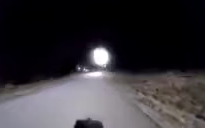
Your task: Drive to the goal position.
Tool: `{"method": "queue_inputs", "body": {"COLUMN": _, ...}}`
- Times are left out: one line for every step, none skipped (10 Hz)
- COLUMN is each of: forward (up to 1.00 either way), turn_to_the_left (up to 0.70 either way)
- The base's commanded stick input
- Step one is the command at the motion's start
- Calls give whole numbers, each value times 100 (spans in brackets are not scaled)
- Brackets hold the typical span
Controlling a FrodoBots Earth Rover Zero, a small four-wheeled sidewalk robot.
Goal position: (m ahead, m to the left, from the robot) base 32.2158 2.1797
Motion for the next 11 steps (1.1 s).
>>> {"method": "queue_inputs", "body": {"forward": 100, "turn_to_the_left": 0}}
{"method": "queue_inputs", "body": {"forward": 100, "turn_to_the_left": 0}}
{"method": "queue_inputs", "body": {"forward": 100, "turn_to_the_left": 0}}
{"method": "queue_inputs", "body": {"forward": 100, "turn_to_the_left": 0}}
{"method": "queue_inputs", "body": {"forward": 100, "turn_to_the_left": 0}}
{"method": "queue_inputs", "body": {"forward": 100, "turn_to_the_left": 0}}
{"method": "queue_inputs", "body": {"forward": 100, "turn_to_the_left": 0}}
{"method": "queue_inputs", "body": {"forward": 100, "turn_to_the_left": 0}}
{"method": "queue_inputs", "body": {"forward": 100, "turn_to_the_left": 0}}
{"method": "queue_inputs", "body": {"forward": 100, "turn_to_the_left": 0}}
{"method": "queue_inputs", "body": {"forward": 100, "turn_to_the_left": 0}}
